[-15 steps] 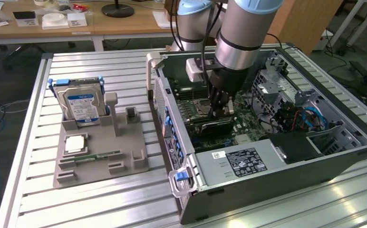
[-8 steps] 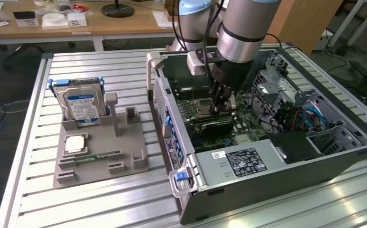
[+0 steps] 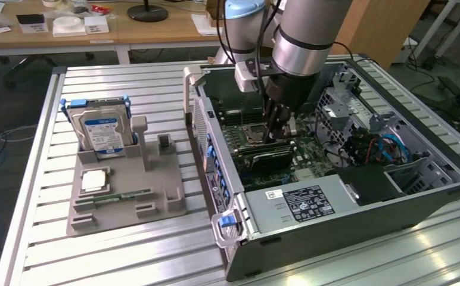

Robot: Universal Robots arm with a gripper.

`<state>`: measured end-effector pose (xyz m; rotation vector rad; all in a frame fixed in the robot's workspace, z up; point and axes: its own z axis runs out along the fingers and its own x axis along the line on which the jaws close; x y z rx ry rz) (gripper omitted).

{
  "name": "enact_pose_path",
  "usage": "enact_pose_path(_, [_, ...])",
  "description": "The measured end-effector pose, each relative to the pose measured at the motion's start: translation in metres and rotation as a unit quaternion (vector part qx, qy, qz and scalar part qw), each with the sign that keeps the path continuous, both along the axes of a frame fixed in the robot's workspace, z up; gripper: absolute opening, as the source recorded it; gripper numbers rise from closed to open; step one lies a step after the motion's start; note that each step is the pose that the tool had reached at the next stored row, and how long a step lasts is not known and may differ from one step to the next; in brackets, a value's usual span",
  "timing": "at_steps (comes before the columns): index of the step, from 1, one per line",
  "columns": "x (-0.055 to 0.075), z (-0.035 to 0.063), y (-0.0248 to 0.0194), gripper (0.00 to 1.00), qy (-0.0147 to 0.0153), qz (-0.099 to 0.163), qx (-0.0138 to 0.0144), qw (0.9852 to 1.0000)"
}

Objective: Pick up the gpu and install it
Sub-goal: 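Press down on the gpu until it lock into place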

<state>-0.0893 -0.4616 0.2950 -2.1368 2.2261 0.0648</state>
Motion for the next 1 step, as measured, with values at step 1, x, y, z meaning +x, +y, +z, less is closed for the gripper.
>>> enact_pose_path(1, [0.0,0.0,0.0,0.11,0.0,0.0,0.0,1.0])
